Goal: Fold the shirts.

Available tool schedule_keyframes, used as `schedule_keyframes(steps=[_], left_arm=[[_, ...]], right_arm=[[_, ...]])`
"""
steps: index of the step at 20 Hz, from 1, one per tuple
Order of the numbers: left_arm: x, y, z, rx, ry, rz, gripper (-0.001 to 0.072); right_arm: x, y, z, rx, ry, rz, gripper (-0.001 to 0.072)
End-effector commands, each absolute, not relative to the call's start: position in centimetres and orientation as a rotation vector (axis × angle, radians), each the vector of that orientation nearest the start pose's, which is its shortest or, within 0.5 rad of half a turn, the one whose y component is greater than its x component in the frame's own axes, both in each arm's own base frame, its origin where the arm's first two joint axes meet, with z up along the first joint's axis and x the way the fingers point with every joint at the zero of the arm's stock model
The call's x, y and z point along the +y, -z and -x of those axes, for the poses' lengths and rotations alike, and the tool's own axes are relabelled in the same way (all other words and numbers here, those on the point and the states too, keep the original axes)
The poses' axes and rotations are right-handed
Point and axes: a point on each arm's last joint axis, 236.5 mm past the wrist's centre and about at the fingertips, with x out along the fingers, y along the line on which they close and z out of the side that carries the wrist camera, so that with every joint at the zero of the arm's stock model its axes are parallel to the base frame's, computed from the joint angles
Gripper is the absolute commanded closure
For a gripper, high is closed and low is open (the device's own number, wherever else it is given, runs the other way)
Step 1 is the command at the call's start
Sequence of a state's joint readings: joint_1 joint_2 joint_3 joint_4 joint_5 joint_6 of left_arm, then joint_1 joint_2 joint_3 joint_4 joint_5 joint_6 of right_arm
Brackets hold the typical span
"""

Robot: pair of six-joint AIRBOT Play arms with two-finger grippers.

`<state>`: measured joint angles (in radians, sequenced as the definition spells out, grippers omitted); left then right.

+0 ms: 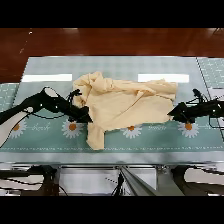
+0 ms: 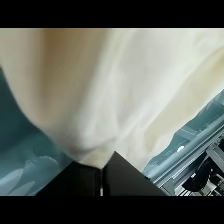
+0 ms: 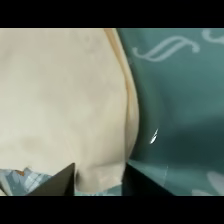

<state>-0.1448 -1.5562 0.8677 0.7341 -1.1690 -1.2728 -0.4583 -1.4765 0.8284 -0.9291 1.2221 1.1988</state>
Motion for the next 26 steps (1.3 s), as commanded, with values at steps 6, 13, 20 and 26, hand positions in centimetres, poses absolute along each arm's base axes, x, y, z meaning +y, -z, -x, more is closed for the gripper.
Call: schedule_keyframes(steps=[6,13,20,26], left_arm=[[-18.2,-4.3,-36.7,1.217,0.655,0.503,0.0687],[-14.7,-45.3,-28.8,0.173,0.685,0.106,0.0689],[-12.5,-54.6,-12.7,-0.052,0.544,-0.007,0.0689],[-11.8,-44.9,-10.5,0.390,0.515,0.031,0.0689]], right_arm=[[2.7,1.3,-34.8,1.302,-0.361,-0.630,0.0684],[2.8,-37.0,-35.1,0.270,-0.315,-0.266,0.0685],[3.1,-49.7,-21.5,-0.015,-0.099,-0.114,0.0686],[1.9,-43.9,-17.2,0.283,0.014,-0.041,0.0686]])
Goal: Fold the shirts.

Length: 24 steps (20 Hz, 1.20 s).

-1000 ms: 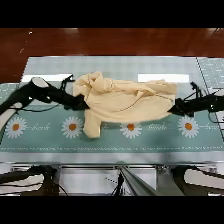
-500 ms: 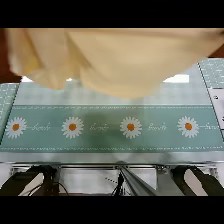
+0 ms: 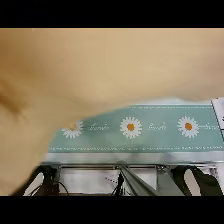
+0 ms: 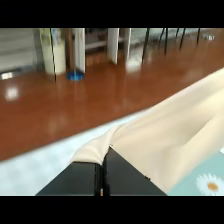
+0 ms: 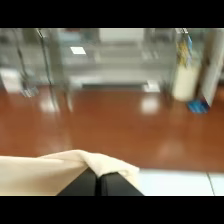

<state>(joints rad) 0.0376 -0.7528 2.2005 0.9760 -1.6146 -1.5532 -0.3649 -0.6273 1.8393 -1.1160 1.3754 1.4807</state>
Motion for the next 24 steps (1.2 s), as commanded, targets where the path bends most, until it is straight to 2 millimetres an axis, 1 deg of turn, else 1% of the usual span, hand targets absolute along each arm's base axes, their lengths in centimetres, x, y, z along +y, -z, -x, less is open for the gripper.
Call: schedule_keyframes(steps=[1,3,4,5,7,8,10,12,13,15,16,17,18,19,21,22,23,24], left_arm=[[-12.0,-44.6,-10.8,0.406,0.526,0.041,0.0689],[-12.0,-43.2,-12.0,0.462,0.528,0.051,0.0689],[-11.9,-42.0,-13.0,0.512,0.528,0.066,0.0689],[-11.9,-40.2,-14.3,0.585,0.528,0.087,0.0689],[-11.8,-35.5,-17.0,0.748,0.540,0.104,0.0689],[-11.7,-32.7,-18.3,0.839,0.551,0.104,0.0689],[-11.5,-27.6,-21.1,0.983,0.568,0.117,0.0688],[-11.6,-23.6,-24.9,1.050,0.584,0.140,0.0687],[-11.6,-22.2,-27.0,1.061,0.585,0.149,0.0687],[-11.6,-19.8,-31.9,1.057,0.584,0.164,0.0687],[-11.6,-18.7,-34.9,1.036,0.570,0.188,0.0687],[-11.9,-17.6,-37.4,1.010,0.579,0.210,0.0686],[-12.4,-16.4,-39.9,0.985,0.594,0.240,0.0686],[-12.8,-15.0,-41.8,0.974,0.605,0.268,0.0686],[-12.4,-11.5,-45.4,0.977,0.564,0.318,0.0686],[-12.2,-9.9,-46.7,0.983,0.540,0.334,0.0686],[-12.0,-8.3,-47.5,0.998,0.525,0.347,0.0686],[-11.9,-6.5,-48.0,1.030,0.517,0.360,0.0686]], right_arm=[[1.0,-42.5,-17.1,0.349,0.048,-0.040,0.0686],[0.1,-39.9,-17.5,0.474,0.066,-0.046,0.0686],[-0.2,-38.6,-18.0,0.540,0.061,-0.056,0.0686],[-0.4,-37.1,-18.8,0.618,0.050,-0.072,0.0686],[-0.8,-34.3,-21.7,0.735,0.008,-0.110,0.0687],[-1.2,-32.3,-23.1,0.810,-0.011,-0.130,0.0687],[-2.3,-27.2,-26.0,0.980,-0.029,-0.190,0.0687],[-2.8,-22.5,-29.2,1.101,-0.064,-0.256,0.0687],[-3.5,-20.8,-31.2,1.127,-0.068,-0.274,0.0687],[-4.4,-18.2,-35.6,1.125,-0.076,-0.321,0.0686],[-4.4,-16.9,-37.8,1.114,-0.092,-0.337,0.0687],[-4.4,-15.5,-40.0,1.103,-0.097,-0.341,0.0686],[-4.0,-14.2,-41.9,1.091,-0.105,-0.340,0.0686],[-3.7,-12.9,-44.1,1.069,-0.105,-0.335,0.0686],[-2.9,-10.8,-48.2,1.008,-0.103,-0.328,0.0686],[-2.5,-9.5,-50.0,0.987,-0.094,-0.340,0.0686],[-2.0,-8.1,-51.1,0.990,-0.086,-0.361,0.0686],[-1.5,-6.2,-51.7,1.017,-0.077,-0.389,0.0686]])
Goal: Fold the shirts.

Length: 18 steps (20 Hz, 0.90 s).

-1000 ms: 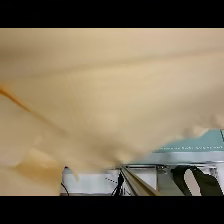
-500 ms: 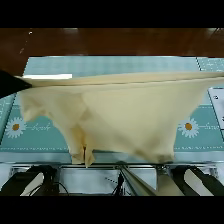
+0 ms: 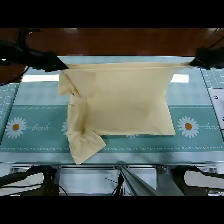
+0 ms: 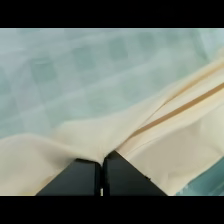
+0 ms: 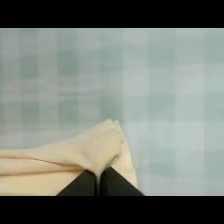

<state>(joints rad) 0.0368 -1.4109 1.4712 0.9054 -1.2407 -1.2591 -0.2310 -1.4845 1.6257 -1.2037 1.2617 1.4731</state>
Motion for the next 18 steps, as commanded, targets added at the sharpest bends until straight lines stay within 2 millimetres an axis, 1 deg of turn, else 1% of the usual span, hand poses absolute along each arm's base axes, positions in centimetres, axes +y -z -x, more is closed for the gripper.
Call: schedule_keyframes(steps=[1,3,4,5,6,7,8,9,10,11,12,13,14,15,16,17,18], left_arm=[[-12.0,-4.6,-48.0,1.076,0.515,0.374,0.0686],[-12.3,-1.2,-47.1,1.185,0.532,0.399,0.0686],[-12.5,0.3,-46.4,1.242,0.544,0.409,0.0686],[-12.6,1.5,-45.8,1.291,0.545,0.429,0.0663],[-12.6,2.0,-45.4,1.319,0.542,0.445,0.0526],[-12.4,2.1,-45.2,1.333,0.538,0.453,0.0342],[-11.8,1.7,-44.9,1.347,0.534,0.455,0.0172],[-10.3,1.1,-44.4,1.382,0.508,0.446,0.0138],[-8.2,0.5,-43.7,1.431,0.466,0.424,0.0137],[-5.7,-0.2,-42.6,1.488,0.402,0.407,0.0138],[-3.0,-1.2,-41.2,1.545,0.331,0.406,0.0139],[-1.6,-1.9,-39.8,1.574,0.307,0.422,0.0139],[-0.9,-2.5,-38.4,1.592,0.295,0.442,0.0139],[-0.5,-2.7,-37.1,1.596,0.282,0.460,0.0139],[-0.4,-2.5,-35.5,1.597,0.276,0.471,0.0139],[-0.5,-1.8,-33.9,1.597,0.266,0.484,0.0138],[-0.7,-0.5,-32.1,1.603,0.240,0.516,0.0134]], right_arm=[[-0.8,-4.0,-51.9,1.068,-0.072,-0.420,0.0685],[0.6,0.1,-51.2,1.183,-0.087,-0.431,0.0685],[1.2,1.7,-50.9,1.227,-0.096,-0.432,0.0684],[1.3,2.5,-50.7,1.249,-0.098,-0.438,0.0684],[1.6,2.7,-50.7,1.252,-0.104,-0.444,0.0679],[1.6,2.3,-50.8,1.244,-0.109,-0.443,0.0577],[1.4,1.4,-50.7,1.237,-0.130,-0.423,0.0368],[1.0,0.1,-50.3,1.235,-0.163,-0.382,0.0288],[0.2,-1.6,-49.5,1.240,-0.194,-0.332,0.0287],[-1.0,-3.2,-48.3,1.258,-0.194,-0.295,0.0287],[-2.6,-4.5,-46.3,1.301,-0.161,-0.258,0.0287],[-4.5,-5.1,-44.0,1.358,-0.112,-0.210,0.0287],[-6.6,-5.5,-42.0,1.394,-0.037,-0.190,0.0287],[-7.7,-5.8,-40.8,1.384,-0.001,-0.221,0.0287],[-8.5,-5.5,-39.4,1.379,0.017,-0.242,0.0286],[-9.2,-4.8,-37.7,1.383,0.033,-0.274,0.0268],[-9.4,-3.9,-36.3,1.376,0.036,-0.325,0.0207]])
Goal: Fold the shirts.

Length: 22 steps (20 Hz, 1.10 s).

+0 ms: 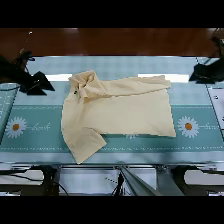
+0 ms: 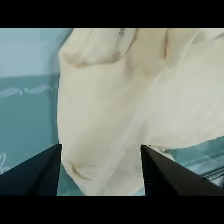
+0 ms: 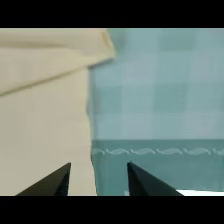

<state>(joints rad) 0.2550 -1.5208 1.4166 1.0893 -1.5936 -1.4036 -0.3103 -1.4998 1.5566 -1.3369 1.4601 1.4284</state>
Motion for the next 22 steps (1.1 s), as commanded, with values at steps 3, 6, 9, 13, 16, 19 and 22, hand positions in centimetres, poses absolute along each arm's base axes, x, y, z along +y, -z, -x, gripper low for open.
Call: schedule_keyframes(steps=[3,6,9,13,16,19,22], left_arm=[[-3.1,3.5,-26.9,1.650,0.226,0.656,0.0110],[-4.4,6.4,-23.2,1.736,0.249,0.694,0.0109],[-4.1,7.7,-23.3,1.710,0.226,0.695,0.0109],[-4.5,9.4,-23.3,1.734,0.211,0.743,0.0110],[-5.7,10.2,-25.4,1.674,0.211,0.858,0.0130],[-6.6,10.4,-27.0,1.629,0.213,0.952,0.0371],[-6.8,10.3,-26.6,1.640,0.255,0.932,0.0686]], right_arm=[[-7.4,-1.4,-33.4,1.323,-0.062,-0.549,0.0169],[-6.0,-0.5,-32.2,1.280,-0.110,-0.653,0.0170],[-5.7,-0.3,-32.1,1.274,-0.118,-0.652,0.0170],[-5.7,-0.4,-32.2,1.268,-0.121,-0.655,0.0170],[-5.7,-0.4,-32.2,1.270,-0.122,-0.655,0.0170],[-5.6,-0.4,-32.2,1.271,-0.122,-0.655,0.0170],[-6.5,0.4,-31.0,1.321,-0.093,-0.604,0.0178]])
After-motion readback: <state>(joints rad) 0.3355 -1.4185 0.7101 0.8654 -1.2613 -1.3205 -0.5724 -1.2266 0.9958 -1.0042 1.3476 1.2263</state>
